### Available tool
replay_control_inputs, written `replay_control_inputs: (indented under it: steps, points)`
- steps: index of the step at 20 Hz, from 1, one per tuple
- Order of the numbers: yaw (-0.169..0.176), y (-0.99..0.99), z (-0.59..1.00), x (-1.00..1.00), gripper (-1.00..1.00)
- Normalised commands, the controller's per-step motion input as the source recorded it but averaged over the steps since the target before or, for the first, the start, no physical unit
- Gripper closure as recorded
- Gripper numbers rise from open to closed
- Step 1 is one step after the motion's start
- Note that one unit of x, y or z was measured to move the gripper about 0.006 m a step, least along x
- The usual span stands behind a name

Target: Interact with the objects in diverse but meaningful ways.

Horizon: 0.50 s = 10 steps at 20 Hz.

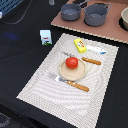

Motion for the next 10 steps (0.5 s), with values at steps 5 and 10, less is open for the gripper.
replay_control_inputs:
  steps: [5, 10]
  points:
    - [-0.114, -0.02, -0.29, 0.45, -1.0]
    - [-0.103, 0.0, -0.26, 0.42, -1.0]
